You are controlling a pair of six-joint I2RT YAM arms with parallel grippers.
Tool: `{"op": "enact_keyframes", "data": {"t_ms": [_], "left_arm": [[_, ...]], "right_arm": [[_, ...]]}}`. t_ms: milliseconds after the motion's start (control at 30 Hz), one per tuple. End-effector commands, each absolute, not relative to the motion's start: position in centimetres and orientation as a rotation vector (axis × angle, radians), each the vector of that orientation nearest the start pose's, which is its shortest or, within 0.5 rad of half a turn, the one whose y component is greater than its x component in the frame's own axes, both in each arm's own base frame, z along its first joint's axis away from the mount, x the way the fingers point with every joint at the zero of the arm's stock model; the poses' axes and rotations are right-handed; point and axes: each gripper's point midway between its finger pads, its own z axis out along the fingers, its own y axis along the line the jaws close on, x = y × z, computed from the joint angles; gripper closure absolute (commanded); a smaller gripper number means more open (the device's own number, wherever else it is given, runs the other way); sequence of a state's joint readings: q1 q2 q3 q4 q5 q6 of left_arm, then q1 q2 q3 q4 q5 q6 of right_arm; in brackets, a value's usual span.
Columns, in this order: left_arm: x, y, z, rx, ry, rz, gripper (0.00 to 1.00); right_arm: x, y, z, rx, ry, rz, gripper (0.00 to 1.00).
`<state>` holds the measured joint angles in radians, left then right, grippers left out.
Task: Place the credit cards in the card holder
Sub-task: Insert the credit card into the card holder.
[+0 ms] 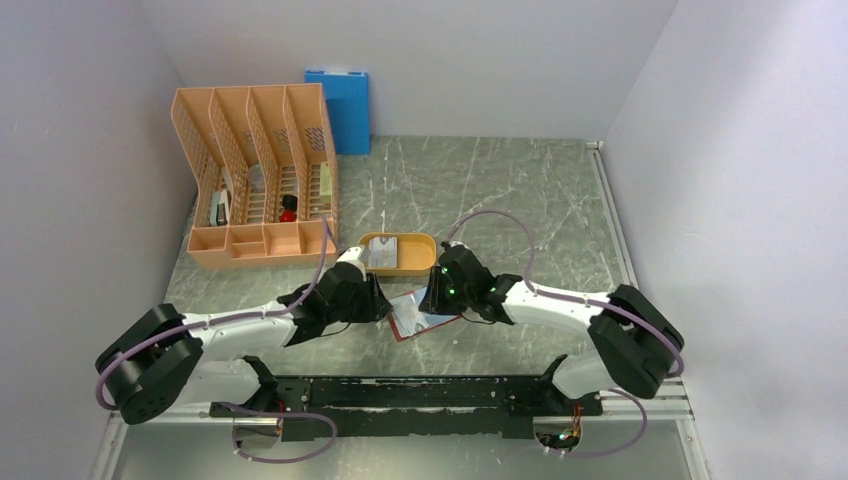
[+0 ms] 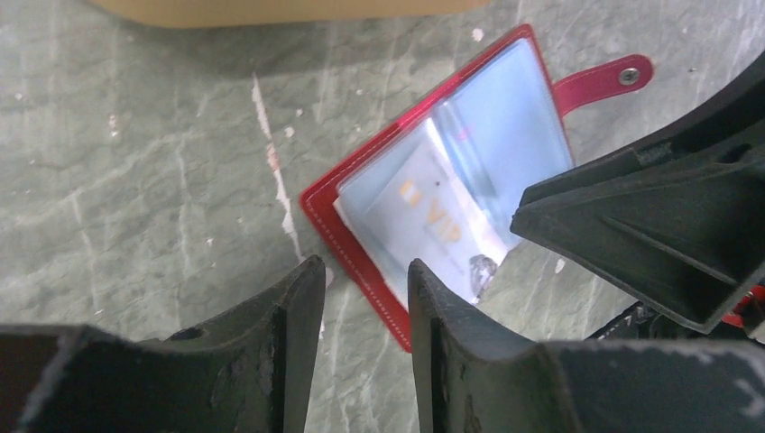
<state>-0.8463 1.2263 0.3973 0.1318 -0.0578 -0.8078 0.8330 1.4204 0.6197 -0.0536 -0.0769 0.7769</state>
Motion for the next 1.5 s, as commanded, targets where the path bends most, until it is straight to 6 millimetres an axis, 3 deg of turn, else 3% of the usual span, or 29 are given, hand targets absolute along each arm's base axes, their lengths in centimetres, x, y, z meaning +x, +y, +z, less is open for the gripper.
{"op": "enact_keyframes", "data": {"t_ms": [0, 300, 533, 933, 1467], "left_arm": [[20.7, -27.5, 6.8, 0.061, 2.309, -0.892, 0.56], [21.1, -28.1, 5.8, 0.078, 2.332, -0.882, 0.62], [22.7, -27.4, 6.3, 0.03, 2.296, -0.792, 0.61], [23.1, -28.3, 5.6, 0.054, 2.307, -0.798, 0.59], [23.8, -28.6, 4.5, 0.076, 2.332, -0.744, 0.59]], "right_arm": [[19.9, 26.6, 5.1, -0.083, 2.533, 0.723, 0.71], [17.9, 28.0, 5.1, -0.157, 2.571, 0.882, 0.77], [17.1, 26.6, 4.2, -0.174, 2.627, 0.798, 0.84], [14.2, 26.5, 2.6, -0.371, 2.736, 0.751, 0.82], [16.0, 28.3, 1.8, -0.267, 2.712, 0.707, 0.84]]}}
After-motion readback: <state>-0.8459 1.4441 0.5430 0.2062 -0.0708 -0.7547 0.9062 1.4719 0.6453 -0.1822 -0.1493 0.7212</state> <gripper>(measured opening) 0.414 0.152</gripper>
